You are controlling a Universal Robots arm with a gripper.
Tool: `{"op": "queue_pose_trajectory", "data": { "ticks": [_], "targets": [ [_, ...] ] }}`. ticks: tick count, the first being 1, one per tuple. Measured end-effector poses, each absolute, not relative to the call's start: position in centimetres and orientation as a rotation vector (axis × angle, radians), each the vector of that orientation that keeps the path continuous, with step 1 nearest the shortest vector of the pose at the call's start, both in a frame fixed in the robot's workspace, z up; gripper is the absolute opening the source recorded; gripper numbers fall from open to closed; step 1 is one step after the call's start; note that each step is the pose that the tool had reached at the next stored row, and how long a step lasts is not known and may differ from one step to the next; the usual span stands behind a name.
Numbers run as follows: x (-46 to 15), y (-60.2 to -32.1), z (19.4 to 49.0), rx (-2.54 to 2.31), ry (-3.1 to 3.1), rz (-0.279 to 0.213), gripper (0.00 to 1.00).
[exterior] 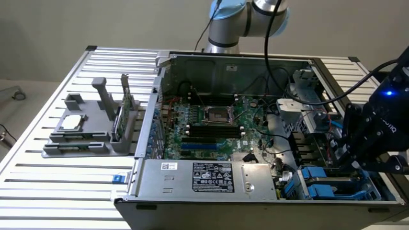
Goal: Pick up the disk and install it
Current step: 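Insert the first disk wire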
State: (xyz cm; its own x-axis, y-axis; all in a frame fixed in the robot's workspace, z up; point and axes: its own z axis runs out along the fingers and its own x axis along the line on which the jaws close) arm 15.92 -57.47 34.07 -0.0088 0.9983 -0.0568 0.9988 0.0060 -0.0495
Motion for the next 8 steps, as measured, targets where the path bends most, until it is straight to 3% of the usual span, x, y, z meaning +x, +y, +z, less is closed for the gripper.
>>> {"op": "queue_pose_trajectory", "data": {
  "ticks": [8],
  "targets": [
    [15.92, -57.58, 34.03, 2.203, 2.231, -0.115, 0.16]
  ]
}}
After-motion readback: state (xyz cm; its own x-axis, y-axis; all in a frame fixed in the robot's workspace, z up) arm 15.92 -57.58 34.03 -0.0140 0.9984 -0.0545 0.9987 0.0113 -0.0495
